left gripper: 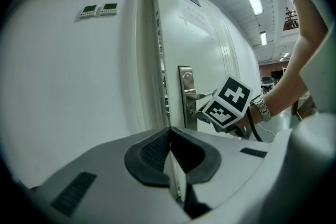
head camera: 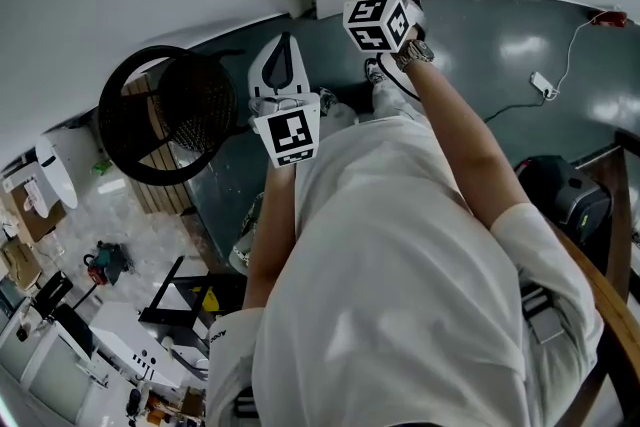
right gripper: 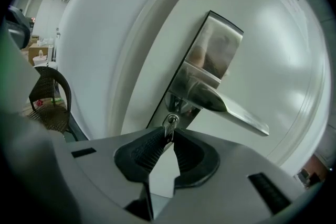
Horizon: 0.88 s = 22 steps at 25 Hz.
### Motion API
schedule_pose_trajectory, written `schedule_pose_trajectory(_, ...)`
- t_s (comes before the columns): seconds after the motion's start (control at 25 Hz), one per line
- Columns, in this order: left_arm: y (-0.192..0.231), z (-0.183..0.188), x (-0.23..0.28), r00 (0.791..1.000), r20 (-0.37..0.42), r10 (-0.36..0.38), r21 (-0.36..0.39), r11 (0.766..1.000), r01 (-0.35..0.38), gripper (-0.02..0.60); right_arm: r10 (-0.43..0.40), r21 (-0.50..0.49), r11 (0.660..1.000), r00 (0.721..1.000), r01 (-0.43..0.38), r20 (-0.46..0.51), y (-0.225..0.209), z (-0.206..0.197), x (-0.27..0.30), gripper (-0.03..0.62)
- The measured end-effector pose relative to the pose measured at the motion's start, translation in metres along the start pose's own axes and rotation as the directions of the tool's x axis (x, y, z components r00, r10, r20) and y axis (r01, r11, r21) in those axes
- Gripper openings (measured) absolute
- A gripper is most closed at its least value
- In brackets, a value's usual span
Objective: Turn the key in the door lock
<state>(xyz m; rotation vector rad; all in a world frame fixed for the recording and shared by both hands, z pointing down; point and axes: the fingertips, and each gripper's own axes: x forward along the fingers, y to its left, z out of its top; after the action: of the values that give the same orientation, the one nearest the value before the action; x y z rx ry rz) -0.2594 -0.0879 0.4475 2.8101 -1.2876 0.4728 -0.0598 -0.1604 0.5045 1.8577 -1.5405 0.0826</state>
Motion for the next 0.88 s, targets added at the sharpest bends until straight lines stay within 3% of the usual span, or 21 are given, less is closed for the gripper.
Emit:
schedule_pose_trajectory(0.24,-0.002,0.009,-0.002,1.000,0.018,-0.007,0.003,1.000,0.007,0.009,0.009,-0.004,1.000,1.000,-0.009,-0.006,0.001,-0.001,-0.002,0.051)
schedule_pose_trajectory(0.32,0.001,0.007,-0.001,1.000,0.016,0.000,0.001,1.000,0.000,0.009,0.037,0.027,0.999,0.999,-0.037,-0.008,0.007,-0.006,0.000,0.105)
schedule_pose_trajectory(0.48,0.005,0.004,-0.002,1.000,0.002,0.019,-0.009,1.000,-0.019,0.009,0.099,0.185,0.978,0.995,-0.101,0.022,0.004,-0.010,-0.008,0.130)
schedule_pose_trajectory(0.56,0.004,0.002,-0.003,1.000,-0.006,0.027,-0.014,1.000,-0.027,0.009,0.161,0.348,0.921,0.984,-0.177,0.077,0.002,-0.008,-0.013,0.130)
schedule_pose_trajectory(0.6,0.002,0.002,-0.003,1.000,-0.009,0.030,-0.013,0.999,-0.030,0.009,0.215,0.471,0.846,0.969,-0.249,0.125,0.003,-0.007,-0.015,0.130)
schedule_pose_trajectory(0.64,0.000,0.002,-0.003,0.999,-0.011,0.032,-0.012,0.999,-0.032,0.009,0.268,0.607,0.726,0.946,-0.324,0.183,0.002,-0.005,-0.016,0.130)
schedule_pose_trajectory(0.72,-0.006,0.003,0.001,0.999,-0.013,0.037,-0.008,0.999,-0.037,0.009,0.313,0.820,0.416,0.909,-0.393,0.276,-0.005,-0.011,-0.015,0.130)
schedule_pose_trajectory(0.76,-0.009,0.005,0.004,0.999,-0.014,0.041,-0.006,0.999,-0.041,0.009,0.312,0.876,0.286,0.902,-0.388,0.298,-0.011,-0.017,-0.012,0.130)
schedule_pose_trajectory(0.8,-0.011,0.007,0.007,0.999,-0.014,0.045,-0.004,0.999,-0.045,0.009,0.313,0.904,0.189,0.896,-0.384,0.315,-0.015,-0.024,-0.008,0.130)
schedule_pose_trajectory(0.88,-0.018,0.010,0.011,0.998,-0.017,0.054,0.002,0.999,-0.054,0.009,0.332,0.909,0.042,0.864,-0.415,0.379,-0.017,-0.029,-0.004,0.135)
